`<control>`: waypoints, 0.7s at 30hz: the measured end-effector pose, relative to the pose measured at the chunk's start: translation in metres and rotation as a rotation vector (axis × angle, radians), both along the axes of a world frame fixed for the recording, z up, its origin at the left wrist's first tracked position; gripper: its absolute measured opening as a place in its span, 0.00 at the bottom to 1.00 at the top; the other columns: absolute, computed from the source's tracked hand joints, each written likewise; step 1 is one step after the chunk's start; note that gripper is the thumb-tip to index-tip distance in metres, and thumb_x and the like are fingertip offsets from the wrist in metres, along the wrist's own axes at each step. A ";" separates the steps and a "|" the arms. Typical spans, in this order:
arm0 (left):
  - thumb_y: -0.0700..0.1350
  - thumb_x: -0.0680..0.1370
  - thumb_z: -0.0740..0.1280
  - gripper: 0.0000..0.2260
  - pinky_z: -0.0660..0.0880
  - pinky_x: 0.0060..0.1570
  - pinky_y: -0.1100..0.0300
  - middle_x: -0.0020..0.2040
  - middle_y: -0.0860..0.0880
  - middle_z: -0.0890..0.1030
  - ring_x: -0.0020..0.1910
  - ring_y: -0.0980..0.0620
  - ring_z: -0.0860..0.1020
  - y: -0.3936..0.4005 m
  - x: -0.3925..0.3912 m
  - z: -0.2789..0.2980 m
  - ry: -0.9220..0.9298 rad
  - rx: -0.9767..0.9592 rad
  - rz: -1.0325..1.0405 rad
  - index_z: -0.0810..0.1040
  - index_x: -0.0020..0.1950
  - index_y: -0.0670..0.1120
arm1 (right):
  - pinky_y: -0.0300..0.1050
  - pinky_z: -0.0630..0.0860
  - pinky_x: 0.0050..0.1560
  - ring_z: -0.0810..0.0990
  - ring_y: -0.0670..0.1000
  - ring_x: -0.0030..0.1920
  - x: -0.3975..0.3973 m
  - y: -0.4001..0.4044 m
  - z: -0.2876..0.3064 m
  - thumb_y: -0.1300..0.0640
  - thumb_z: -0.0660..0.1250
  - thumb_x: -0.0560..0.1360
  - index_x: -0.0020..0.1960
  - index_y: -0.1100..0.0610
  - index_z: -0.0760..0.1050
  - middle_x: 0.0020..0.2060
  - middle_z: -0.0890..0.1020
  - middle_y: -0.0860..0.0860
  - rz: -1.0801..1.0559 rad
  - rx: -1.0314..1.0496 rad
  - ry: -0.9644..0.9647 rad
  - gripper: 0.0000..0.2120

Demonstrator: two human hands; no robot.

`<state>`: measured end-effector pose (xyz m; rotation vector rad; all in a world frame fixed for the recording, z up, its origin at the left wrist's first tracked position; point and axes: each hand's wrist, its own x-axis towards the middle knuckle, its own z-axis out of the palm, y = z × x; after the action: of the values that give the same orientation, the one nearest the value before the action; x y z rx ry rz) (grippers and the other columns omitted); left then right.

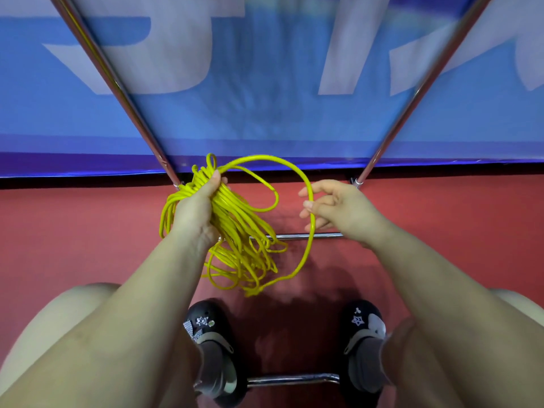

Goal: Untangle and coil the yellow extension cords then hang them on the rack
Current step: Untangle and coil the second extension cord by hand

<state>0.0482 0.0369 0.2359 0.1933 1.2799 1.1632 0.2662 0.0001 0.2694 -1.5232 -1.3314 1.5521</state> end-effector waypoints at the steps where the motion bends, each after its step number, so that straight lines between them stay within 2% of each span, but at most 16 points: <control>1: 0.45 0.75 0.70 0.05 0.80 0.31 0.56 0.35 0.50 0.81 0.29 0.54 0.80 -0.001 0.002 0.000 -0.010 -0.011 -0.024 0.79 0.41 0.45 | 0.36 0.78 0.31 0.80 0.47 0.25 -0.002 0.000 0.001 0.66 0.63 0.76 0.51 0.55 0.73 0.35 0.80 0.56 -0.010 -0.011 0.023 0.08; 3: 0.45 0.74 0.70 0.06 0.80 0.31 0.53 0.31 0.50 0.80 0.28 0.53 0.80 -0.003 0.006 0.001 0.014 -0.041 -0.096 0.79 0.39 0.45 | 0.36 0.77 0.31 0.81 0.46 0.26 -0.008 0.001 0.004 0.64 0.63 0.76 0.55 0.56 0.73 0.36 0.81 0.54 -0.040 -0.021 0.052 0.09; 9: 0.37 0.71 0.72 0.02 0.80 0.31 0.56 0.33 0.45 0.83 0.30 0.50 0.82 -0.019 0.033 0.004 0.168 0.009 -0.326 0.80 0.42 0.40 | 0.36 0.79 0.33 0.81 0.46 0.29 -0.019 0.010 0.007 0.58 0.67 0.75 0.57 0.57 0.75 0.37 0.82 0.52 -0.283 -0.126 0.173 0.11; 13: 0.39 0.70 0.74 0.03 0.81 0.43 0.52 0.39 0.43 0.84 0.38 0.46 0.83 -0.030 0.048 0.001 0.334 0.059 -0.517 0.82 0.42 0.42 | 0.39 0.80 0.32 0.83 0.47 0.29 -0.018 0.016 0.006 0.61 0.69 0.73 0.61 0.63 0.71 0.40 0.81 0.54 -0.476 -0.287 0.359 0.18; 16: 0.40 0.71 0.73 0.01 0.80 0.44 0.53 0.36 0.45 0.84 0.36 0.49 0.83 -0.034 0.054 -0.002 0.371 0.068 -0.557 0.82 0.41 0.44 | 0.40 0.81 0.32 0.83 0.47 0.30 -0.018 0.018 0.005 0.66 0.68 0.72 0.67 0.66 0.66 0.39 0.81 0.54 -0.505 -0.313 0.397 0.25; 18: 0.43 0.71 0.74 0.05 0.80 0.47 0.50 0.40 0.42 0.84 0.40 0.46 0.83 -0.033 0.055 -0.003 0.358 0.046 -0.552 0.83 0.42 0.42 | 0.40 0.81 0.32 0.82 0.46 0.29 -0.015 0.020 0.004 0.68 0.67 0.73 0.68 0.66 0.65 0.39 0.81 0.54 -0.548 -0.315 0.419 0.25; 21: 0.49 0.66 0.76 0.14 0.80 0.46 0.53 0.41 0.42 0.85 0.41 0.46 0.83 -0.034 0.057 0.000 0.294 0.026 -0.537 0.83 0.45 0.41 | 0.41 0.81 0.32 0.82 0.48 0.28 -0.012 0.022 0.003 0.70 0.66 0.73 0.62 0.63 0.67 0.37 0.81 0.55 -0.641 -0.327 0.494 0.19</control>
<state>0.1048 0.0033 0.2360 0.7029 1.3543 0.7025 0.2542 0.0220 0.2724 -1.4180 -0.2770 1.5980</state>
